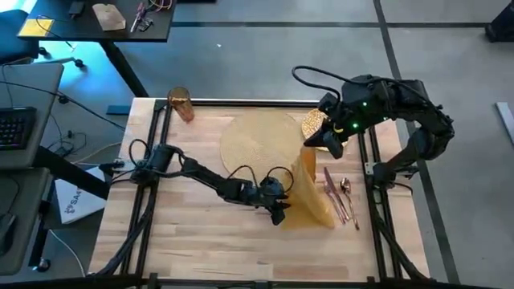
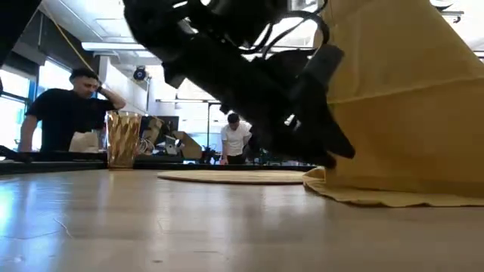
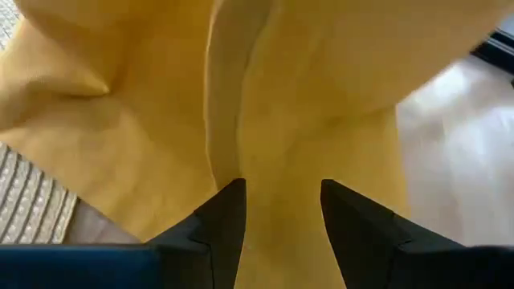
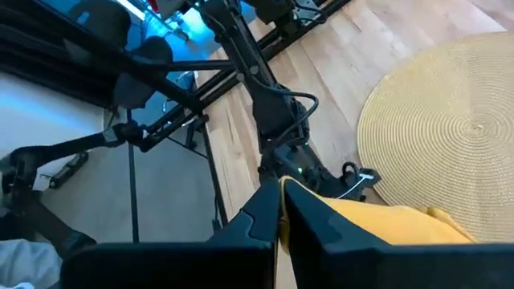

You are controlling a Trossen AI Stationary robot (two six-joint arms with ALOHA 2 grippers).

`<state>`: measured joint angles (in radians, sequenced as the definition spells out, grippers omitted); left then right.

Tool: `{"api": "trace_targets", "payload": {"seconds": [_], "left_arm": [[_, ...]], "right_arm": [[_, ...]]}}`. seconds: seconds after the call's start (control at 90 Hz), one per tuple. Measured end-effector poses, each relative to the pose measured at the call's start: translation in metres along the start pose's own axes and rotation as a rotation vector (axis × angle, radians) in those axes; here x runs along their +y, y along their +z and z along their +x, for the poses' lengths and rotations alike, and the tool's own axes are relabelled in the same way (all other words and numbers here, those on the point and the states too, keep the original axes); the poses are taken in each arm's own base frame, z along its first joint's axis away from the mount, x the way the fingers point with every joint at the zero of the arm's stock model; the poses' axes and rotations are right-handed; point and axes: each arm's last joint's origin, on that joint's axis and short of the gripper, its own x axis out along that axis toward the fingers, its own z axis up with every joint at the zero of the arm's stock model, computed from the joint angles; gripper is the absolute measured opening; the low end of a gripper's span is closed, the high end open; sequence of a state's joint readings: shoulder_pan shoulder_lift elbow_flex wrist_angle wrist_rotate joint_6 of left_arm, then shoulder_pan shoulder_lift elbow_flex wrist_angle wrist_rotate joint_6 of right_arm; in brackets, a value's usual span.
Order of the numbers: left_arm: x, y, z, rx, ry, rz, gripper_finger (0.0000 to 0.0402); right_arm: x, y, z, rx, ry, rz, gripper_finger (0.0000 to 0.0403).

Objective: Set table place
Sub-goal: Fold the yellow table napkin

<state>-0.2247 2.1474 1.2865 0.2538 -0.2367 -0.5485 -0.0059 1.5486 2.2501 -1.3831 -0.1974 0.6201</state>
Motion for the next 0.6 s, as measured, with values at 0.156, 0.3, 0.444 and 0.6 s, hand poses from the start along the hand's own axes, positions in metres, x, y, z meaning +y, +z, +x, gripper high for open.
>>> {"api": "trace_targets", "payload": {"seconds": [0.156, 0.3, 0.444, 0.6], "left_arm": [[-0.014, 0.002, -0.01, 0.104, 0.016, 0.079, 0.0147], [-0.009, -0.003, -0.01, 0.107, 0.171, 0.081, 0.0147], [-0.001, 0.007, 0.002, 0.007, 0.131, 0.07, 0.0147], [0.013, 0.008, 0.013, -0.004, 0.139, 0.032, 0.0143]], "right_arm": [[0.0, -0.001, 0.0, 0.016, 0.01, -0.015, 0.0], [0.0, -0.001, 0.0, 0.012, 0.01, -0.019, 0.0], [0.0, -0.001, 0.0, 0.011, 0.009, -0.018, 0.0], [0.001, -0.002, 0.0, 0.015, 0.012, -0.019, 0.0]]}}
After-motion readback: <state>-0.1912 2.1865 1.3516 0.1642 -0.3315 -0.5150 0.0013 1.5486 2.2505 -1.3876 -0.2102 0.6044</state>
